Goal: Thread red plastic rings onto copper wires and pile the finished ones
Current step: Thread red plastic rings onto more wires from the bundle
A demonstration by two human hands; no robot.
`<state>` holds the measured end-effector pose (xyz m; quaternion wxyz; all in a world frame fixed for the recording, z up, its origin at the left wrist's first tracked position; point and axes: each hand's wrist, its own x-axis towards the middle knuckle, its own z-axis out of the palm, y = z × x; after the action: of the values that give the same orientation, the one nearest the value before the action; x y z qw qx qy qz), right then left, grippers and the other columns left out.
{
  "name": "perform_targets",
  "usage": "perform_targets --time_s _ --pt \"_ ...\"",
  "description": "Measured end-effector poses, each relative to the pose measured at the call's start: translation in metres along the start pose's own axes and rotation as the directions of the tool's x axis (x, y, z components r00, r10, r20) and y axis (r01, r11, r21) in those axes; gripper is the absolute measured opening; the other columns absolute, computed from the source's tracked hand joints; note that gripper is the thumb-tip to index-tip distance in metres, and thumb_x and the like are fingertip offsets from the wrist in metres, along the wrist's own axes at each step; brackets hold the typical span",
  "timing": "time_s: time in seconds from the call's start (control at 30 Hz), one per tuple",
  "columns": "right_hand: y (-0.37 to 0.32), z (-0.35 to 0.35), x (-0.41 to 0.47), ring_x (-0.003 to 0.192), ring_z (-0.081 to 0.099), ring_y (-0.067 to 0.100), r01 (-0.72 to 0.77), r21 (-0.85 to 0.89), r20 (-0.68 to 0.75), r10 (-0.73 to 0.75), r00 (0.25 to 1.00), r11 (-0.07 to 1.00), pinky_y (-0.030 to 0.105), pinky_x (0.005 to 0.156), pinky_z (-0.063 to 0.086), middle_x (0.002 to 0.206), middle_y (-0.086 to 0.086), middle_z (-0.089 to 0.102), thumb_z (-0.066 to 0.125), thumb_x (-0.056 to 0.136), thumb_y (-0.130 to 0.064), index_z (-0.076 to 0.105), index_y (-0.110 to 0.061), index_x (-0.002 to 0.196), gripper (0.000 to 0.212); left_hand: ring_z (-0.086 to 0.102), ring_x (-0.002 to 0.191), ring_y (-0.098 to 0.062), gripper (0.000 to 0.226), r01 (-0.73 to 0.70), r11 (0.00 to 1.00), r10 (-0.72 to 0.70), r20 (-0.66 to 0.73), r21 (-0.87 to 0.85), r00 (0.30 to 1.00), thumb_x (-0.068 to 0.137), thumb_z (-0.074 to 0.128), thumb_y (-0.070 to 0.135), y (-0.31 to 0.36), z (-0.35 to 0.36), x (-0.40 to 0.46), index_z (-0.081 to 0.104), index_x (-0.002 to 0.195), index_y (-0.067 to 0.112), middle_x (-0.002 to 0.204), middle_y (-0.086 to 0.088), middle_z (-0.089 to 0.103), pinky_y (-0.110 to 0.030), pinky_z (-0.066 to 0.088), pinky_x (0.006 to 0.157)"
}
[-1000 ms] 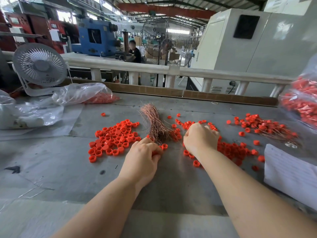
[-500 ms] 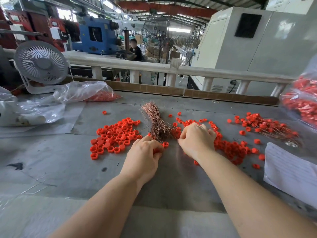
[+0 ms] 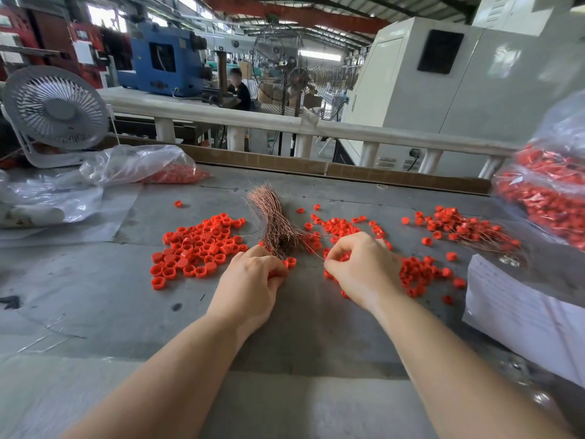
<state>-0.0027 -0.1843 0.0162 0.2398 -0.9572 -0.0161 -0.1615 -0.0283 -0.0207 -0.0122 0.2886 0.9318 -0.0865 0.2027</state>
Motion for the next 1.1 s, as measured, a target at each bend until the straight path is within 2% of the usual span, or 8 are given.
perform_targets --time_s 0.13,0.3,0.4,0.53,0.73,0.87,1.0,1.1 --pt "0.005 0.006 -0.009 0.109 0.046 0.016 0.034 0.092 -0.063 -0.028 0.998 0.995 0.035 0.098 0.030 0.107 -0.013 0.060 0.064 0.079 -0.019 0.057 -0.028 0.059 0.023 0.048 0.102 -0.019 0.017 -0.002 1.000 0.002 -0.021 0.025 1.000 0.087 0.061 0.015 0.002 0.000 -0.002 0.071 0.100 0.019 0.105 0.004 0.055 -0.013 0.026 0.079" --pt "0.009 0.009 -0.011 0.108 0.047 0.017 0.049 0.265 -0.175 -0.002 0.985 0.963 0.025 0.089 0.025 0.097 -0.016 0.053 0.070 0.073 -0.010 0.065 -0.018 0.058 0.017 0.048 0.097 -0.020 0.017 0.016 1.000 -0.016 -0.106 -0.002 0.994 0.083 0.067 0.013 0.004 -0.001 -0.002 0.072 0.097 0.019 0.097 0.007 0.054 -0.018 0.027 0.080" --pt "0.007 0.009 -0.010 0.106 0.049 0.018 0.067 0.365 -0.238 0.023 0.971 0.929 0.040 0.098 0.032 0.096 -0.015 0.053 0.071 0.067 -0.006 0.063 -0.020 0.053 0.022 0.050 0.101 -0.021 0.016 0.077 0.996 -0.081 -0.126 -0.034 0.989 0.082 0.066 0.013 0.007 -0.001 0.001 0.072 0.094 0.022 0.097 0.006 0.056 -0.026 0.032 0.088" --pt "0.002 0.007 -0.012 0.103 0.051 0.020 0.132 0.388 -0.321 -0.001 0.947 0.912 0.045 0.095 0.035 0.093 -0.014 0.052 0.072 0.068 -0.005 0.060 -0.025 0.053 0.027 0.053 0.094 -0.021 0.012 0.100 0.991 -0.109 -0.101 -0.084 0.989 0.083 0.066 0.018 0.017 -0.006 0.010 0.072 0.092 0.023 0.088 0.007 0.053 -0.031 0.039 0.086" --pt "0.002 0.004 -0.011 0.095 0.056 0.026 0.215 0.391 -0.423 -0.032 0.905 0.895 0.051 0.087 0.041 0.088 -0.003 0.057 0.074 0.073 -0.005 0.068 -0.014 0.065 0.013 0.050 0.056 0.001 0.015 0.165 0.946 -0.161 0.036 -0.279 0.986 0.081 0.067 0.009 0.026 -0.018 0.029 0.072 0.080 0.023 0.066 0.018 0.058 -0.004 0.037 0.054" --pt "0.002 0.002 -0.013 0.088 0.057 0.030 0.295 0.372 -0.421 -0.123 0.899 0.880 0.053 0.083 0.042 0.081 -0.003 0.060 0.074 0.074 -0.004 0.069 -0.013 0.068 0.011 0.049 0.049 0.000 0.017 0.357 0.714 -0.262 0.243 -0.602 0.934 0.086 0.062 0.007 0.029 -0.013 0.026 0.072 0.081 0.019 0.064 0.005 0.062 -0.013 0.042 0.048" --pt "0.001 0.005 -0.015 0.082 0.058 0.026 0.391 0.278 -0.375 -0.275 0.885 0.877 0.052 0.079 0.043 0.078 -0.003 0.065 0.074 0.074 -0.006 0.070 -0.015 0.071 0.010 0.050 0.052 -0.004 0.012 0.508 0.240 -0.266 0.447 -0.827 0.854 0.091 0.056 0.011 0.027 -0.006 0.019 0.068 0.092 0.009 0.066 0.002 0.063 -0.014 0.039 0.044" --pt "0.001 0.008 -0.015 0.077 0.056 0.023 0.438 0.232 -0.337 -0.350 0.874 0.868 0.052 0.075 0.044 0.075 -0.005 0.066 0.075 0.073 -0.008 0.070 -0.016 0.071 0.010 0.050 0.049 -0.003 0.013 0.487 0.097 -0.275 0.447 -0.868 0.851 0.090 0.055 0.011 0.022 -0.003 0.017 0.067 0.093 0.007 0.062 0.002 0.063 -0.014 0.038 0.041"
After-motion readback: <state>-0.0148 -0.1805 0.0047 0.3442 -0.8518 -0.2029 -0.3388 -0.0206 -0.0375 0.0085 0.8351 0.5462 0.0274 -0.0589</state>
